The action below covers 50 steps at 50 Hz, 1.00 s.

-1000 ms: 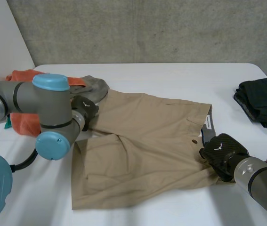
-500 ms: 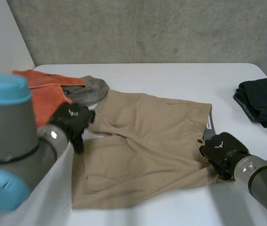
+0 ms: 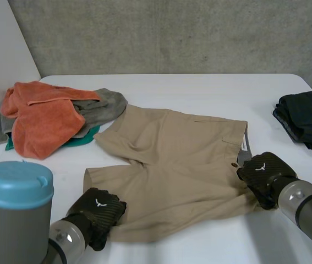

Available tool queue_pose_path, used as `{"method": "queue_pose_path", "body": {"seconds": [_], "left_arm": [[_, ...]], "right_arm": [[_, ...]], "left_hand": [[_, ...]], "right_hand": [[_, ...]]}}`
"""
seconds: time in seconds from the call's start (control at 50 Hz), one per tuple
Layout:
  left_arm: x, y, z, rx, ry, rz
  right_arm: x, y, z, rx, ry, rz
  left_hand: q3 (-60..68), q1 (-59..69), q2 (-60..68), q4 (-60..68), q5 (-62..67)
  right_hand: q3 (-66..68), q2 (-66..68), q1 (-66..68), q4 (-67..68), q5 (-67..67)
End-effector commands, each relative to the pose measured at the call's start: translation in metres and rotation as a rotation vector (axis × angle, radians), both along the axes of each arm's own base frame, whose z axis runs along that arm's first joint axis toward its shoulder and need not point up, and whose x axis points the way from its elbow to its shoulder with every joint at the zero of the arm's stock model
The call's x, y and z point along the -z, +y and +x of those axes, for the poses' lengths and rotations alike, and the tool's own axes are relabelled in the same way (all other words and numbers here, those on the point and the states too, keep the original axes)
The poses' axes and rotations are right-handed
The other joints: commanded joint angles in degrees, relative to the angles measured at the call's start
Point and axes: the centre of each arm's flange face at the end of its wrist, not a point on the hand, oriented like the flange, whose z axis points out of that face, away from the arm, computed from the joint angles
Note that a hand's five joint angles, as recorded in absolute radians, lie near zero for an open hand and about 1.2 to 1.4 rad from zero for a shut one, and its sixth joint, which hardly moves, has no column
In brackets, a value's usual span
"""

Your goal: Fold the laundry.

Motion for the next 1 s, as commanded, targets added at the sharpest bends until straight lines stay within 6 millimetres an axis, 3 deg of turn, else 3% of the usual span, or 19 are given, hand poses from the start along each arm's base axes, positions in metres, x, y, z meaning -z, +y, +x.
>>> {"method": "queue_pose_path", "body": {"seconds": [0.02,0.1,0.14,0.28,0.3,0.34,0.4,0.44,0.56,0.62,0.76,0.86,0.88,0.9,0.92,0.94,0.96,1.0], "left_arm": [[-0.009,0.045,0.014,0.097,-0.126,0.035],[-0.007,0.074,0.022,0.191,-0.231,0.113],[-0.011,0.071,0.018,0.194,-0.209,0.085],[-0.035,0.009,-0.012,0.081,-0.02,-0.166],[-0.04,-0.01,-0.023,0.051,0.024,-0.232],[-0.044,-0.026,-0.035,0.031,0.064,-0.293],[-0.045,-0.047,-0.048,0.0,0.099,-0.356],[-0.043,-0.071,-0.06,-0.032,0.117,-0.412],[-0.022,-0.127,-0.078,-0.077,0.026,-0.512],[-0.022,-0.145,-0.084,-0.079,0.005,-0.573],[-0.019,-0.206,-0.103,-0.118,0.025,-0.825],[0.002,-0.233,-0.112,-0.091,0.028,-0.89],[0.007,-0.234,-0.115,-0.077,0.032,-0.889],[0.011,-0.235,-0.116,-0.066,0.032,-0.888],[0.014,-0.236,-0.117,-0.057,0.034,-0.886],[0.018,-0.237,-0.119,-0.049,0.037,-0.883],[0.019,-0.236,-0.119,-0.045,0.038,-0.883],[0.019,-0.236,-0.119,-0.049,0.045,-0.888]], "right_arm": [[-0.008,0.045,-0.017,-0.105,0.179,0.138],[-0.006,0.054,-0.035,-0.147,0.307,0.207],[-0.008,0.046,-0.035,-0.133,0.291,0.172],[-0.018,0.009,-0.028,-0.043,0.158,0.002],[-0.02,0.001,-0.026,-0.027,0.132,-0.026],[-0.021,-0.011,-0.023,-0.015,0.103,-0.064],[-0.024,-0.027,-0.004,-0.035,0.053,-0.159],[-0.027,-0.039,0.007,-0.041,0.02,-0.237],[-0.027,-0.073,0.018,0.009,-0.002,-0.39],[-0.02,-0.092,0.023,0.022,-0.012,-0.444],[0.01,-0.138,0.044,0.021,-0.032,-0.541],[0.031,-0.161,0.054,0.015,-0.005,-0.582],[0.033,-0.165,0.055,0.017,-0.005,-0.591],[0.036,-0.17,0.058,0.015,-0.01,-0.611],[0.036,-0.172,0.06,0.016,-0.014,-0.627],[0.036,-0.175,0.061,0.02,-0.02,-0.641],[0.035,-0.18,0.062,0.031,-0.035,-0.667],[0.03,-0.182,0.062,0.04,-0.056,-0.689]], "left_hand": [[12.1,16.2,11.6,11.6,14.0],[12.1,16.2,11.6,11.6,14.0],[12.1,16.2,11.6,11.6,14.0],[12.1,16.2,11.6,11.6,14.0],[12.1,16.2,11.6,11.6,14.0],[12.1,16.2,11.6,11.6,14.0],[12.1,16.2,11.6,11.6,14.0],[12.1,16.2,11.6,11.6,14.0],[12.1,16.2,11.6,11.6,14.0],[12.1,16.2,11.6,11.6,14.0],[12.1,16.2,11.6,11.6,14.0],[12.1,16.2,11.6,11.6,14.0],[7.7,11.9,7.3,7.3,9.7],[-4.6,-0.5,-5.0,-5.1,-2.6],[-20.6,-16.4,-21.0,-21.0,-18.6],[-50.9,-46.7,-51.3,-51.3,-48.9],[-57.9,-53.8,-58.4,-58.4,-56.0],[-57.9,-53.8,-58.4,-58.4,-56.0]], "right_hand": [[11.8,13.0,23.1,11.7,13.0],[11.8,13.0,23.1,11.7,13.0],[11.8,13.0,23.1,11.7,13.0],[11.8,13.0,23.1,11.7,13.0],[11.8,13.0,23.1,11.7,13.0],[11.8,13.0,23.1,11.7,13.0],[11.8,13.0,23.1,11.7,13.0],[11.8,13.0,23.1,11.7,13.0],[11.8,13.0,23.1,11.7,13.0],[11.8,13.0,23.1,11.7,13.0],[11.8,13.0,23.1,11.7,13.0],[11.8,13.0,23.1,11.7,13.0],[9.5,10.7,20.8,9.4,10.7],[-22.8,-21.6,-11.5,-22.9,-21.6],[-41.1,-39.9,-29.8,-41.2,-39.9],[-56.8,-55.6,-45.5,-56.9,-55.6],[-58.2,-57.0,-46.9,-58.3,-57.0],[-58.2,-57.0,-46.9,-58.3,-57.0]]}}
